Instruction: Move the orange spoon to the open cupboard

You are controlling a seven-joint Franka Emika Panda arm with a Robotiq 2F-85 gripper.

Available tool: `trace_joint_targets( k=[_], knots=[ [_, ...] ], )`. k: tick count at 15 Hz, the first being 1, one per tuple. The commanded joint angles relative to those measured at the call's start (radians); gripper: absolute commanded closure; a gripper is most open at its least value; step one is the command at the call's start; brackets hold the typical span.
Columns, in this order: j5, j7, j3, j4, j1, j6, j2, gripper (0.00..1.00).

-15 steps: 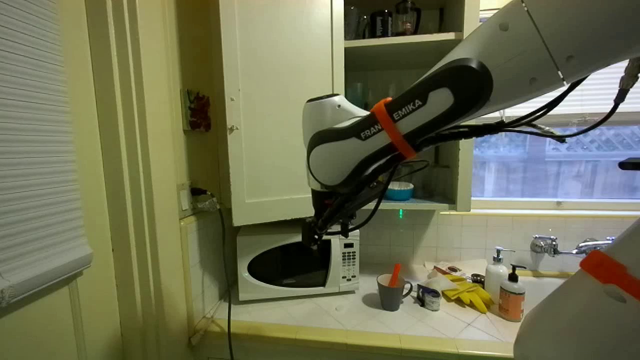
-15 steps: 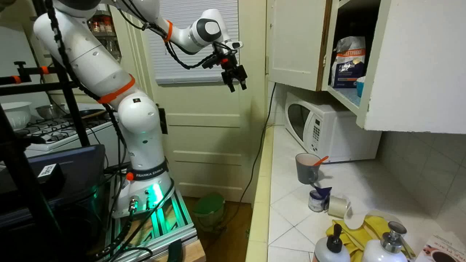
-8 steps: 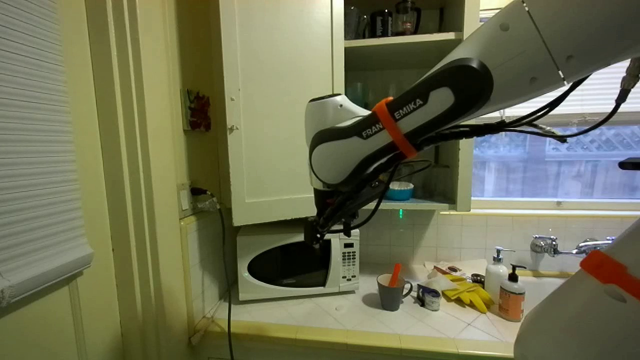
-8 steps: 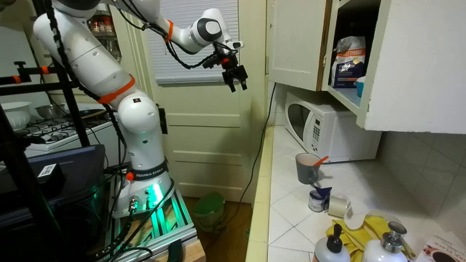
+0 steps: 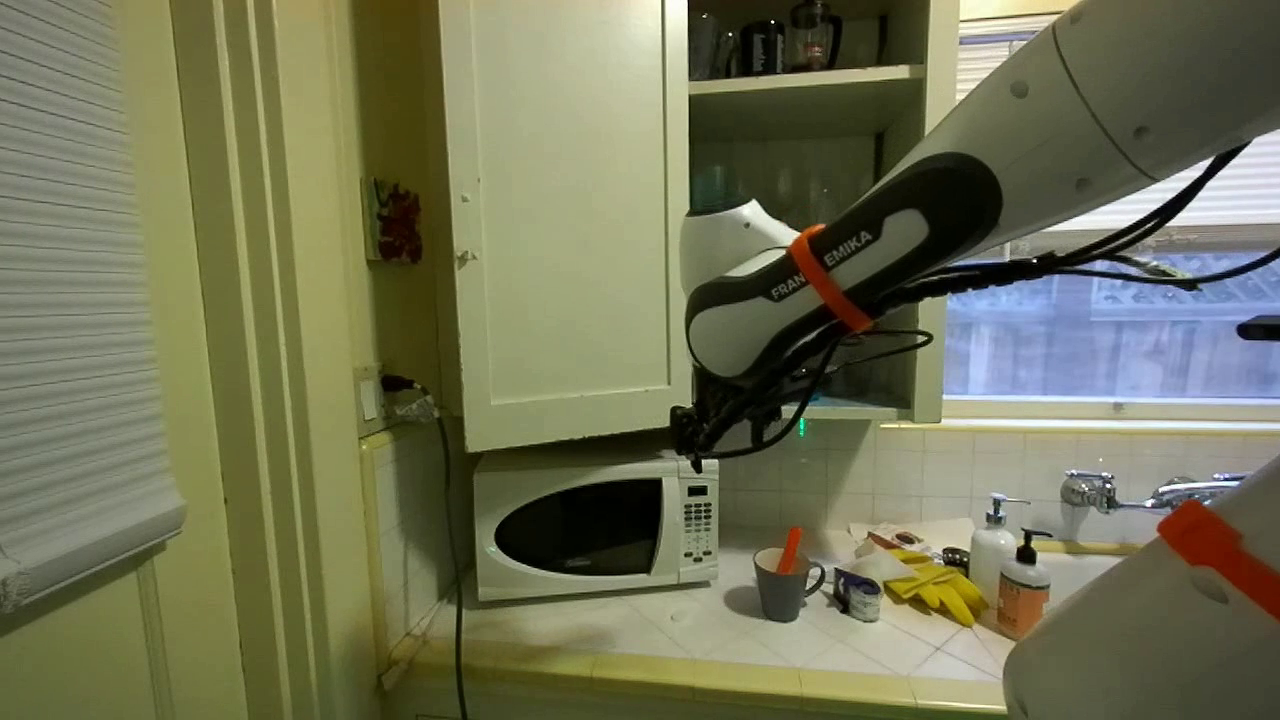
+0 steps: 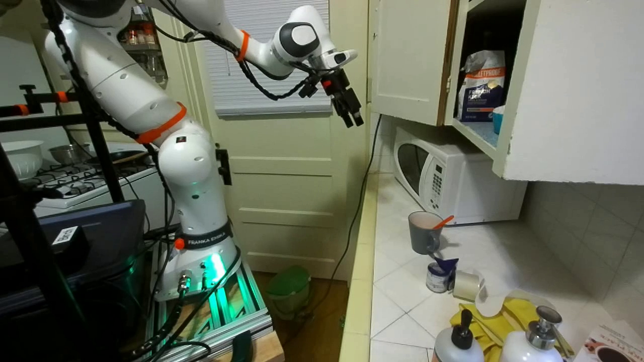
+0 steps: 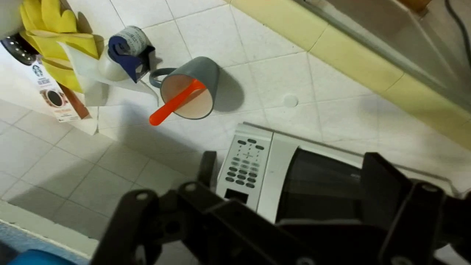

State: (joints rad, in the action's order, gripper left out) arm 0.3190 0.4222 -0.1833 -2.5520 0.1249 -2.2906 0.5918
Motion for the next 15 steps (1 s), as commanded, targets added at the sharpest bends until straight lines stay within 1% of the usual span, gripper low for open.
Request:
trace_joint_targets(
  k=[1,2,5,6,8,12,14,15],
  knots=[
    [0.057,0.117,0.014,-0.12,0.091,-0.159,0.062,0.0],
    [0.077,0.149,0.018,-0.153,0.129,-0.227,0.072,0.0],
    [0.091,0.235,0.024,-0.211,0.245,-0.327,0.07,0.0],
    [0.052,0.155,0.023,-0.138,0.197,-0.261,0.029,0.0],
    [0.057,0.175,0.026,-0.164,0.244,-0.297,0.031,0.0],
    [0.057,0.191,0.023,-0.17,0.249,-0.3,0.037,0.0],
    [0.104,0.242,-0.014,-0.155,0.314,-0.289,0.001,0.0],
    [0.12,0.258,-0.021,-0.154,0.341,-0.302,-0.016,0.0]
  ],
)
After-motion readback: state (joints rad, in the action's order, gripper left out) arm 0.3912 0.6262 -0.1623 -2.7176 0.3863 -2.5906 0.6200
